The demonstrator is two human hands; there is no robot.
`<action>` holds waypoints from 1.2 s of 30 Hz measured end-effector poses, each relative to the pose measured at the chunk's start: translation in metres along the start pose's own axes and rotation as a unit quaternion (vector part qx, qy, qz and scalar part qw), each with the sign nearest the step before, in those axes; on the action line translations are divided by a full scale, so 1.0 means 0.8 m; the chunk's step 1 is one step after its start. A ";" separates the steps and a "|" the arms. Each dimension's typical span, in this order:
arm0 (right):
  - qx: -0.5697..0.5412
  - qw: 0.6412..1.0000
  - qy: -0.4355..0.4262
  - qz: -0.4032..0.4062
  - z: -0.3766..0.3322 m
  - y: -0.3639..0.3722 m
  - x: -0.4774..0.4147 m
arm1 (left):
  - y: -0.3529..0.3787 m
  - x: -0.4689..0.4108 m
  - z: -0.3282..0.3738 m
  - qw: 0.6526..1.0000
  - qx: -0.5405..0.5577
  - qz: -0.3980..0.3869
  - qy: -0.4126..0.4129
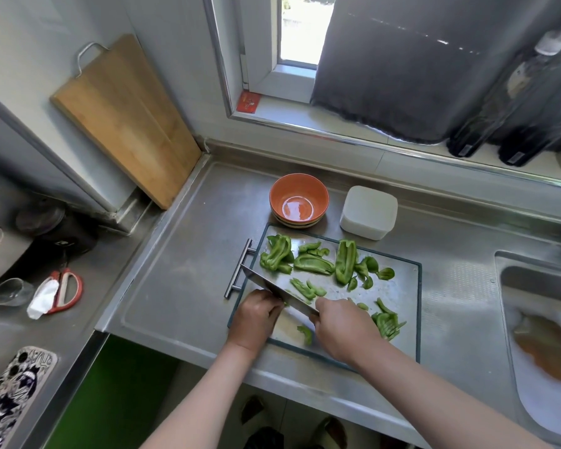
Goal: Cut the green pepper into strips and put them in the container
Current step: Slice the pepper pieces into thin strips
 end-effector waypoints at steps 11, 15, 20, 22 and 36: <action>0.015 0.999 0.009 -0.042 -0.005 -0.003 -0.015 | -0.001 0.001 -0.005 1.000 0.027 -0.006 0.000; -0.006 0.998 0.025 -0.064 -0.005 0.001 -0.023 | -0.001 0.002 -0.005 1.000 0.026 0.006 0.002; -0.022 0.996 0.036 -0.074 -0.019 0.005 -0.044 | -0.002 0.001 -0.005 1.000 0.027 -0.004 -0.005; -0.028 0.996 0.038 -0.077 -0.018 0.005 -0.045 | -0.004 0.002 -0.005 0.999 0.034 -0.011 -0.003; -0.035 0.998 0.015 -0.043 0.003 -0.014 -0.013 | -0.028 0.015 -0.003 0.994 0.053 -0.014 -0.095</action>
Point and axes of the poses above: each hand's wrist, its own x-axis away from the middle knuckle, its own y-axis out of the palm, z = x × y, the point moved 2 cm from there along -x, towards the middle knuckle, and after that the axes turned 9 degrees about y, right-handed, at the moved point
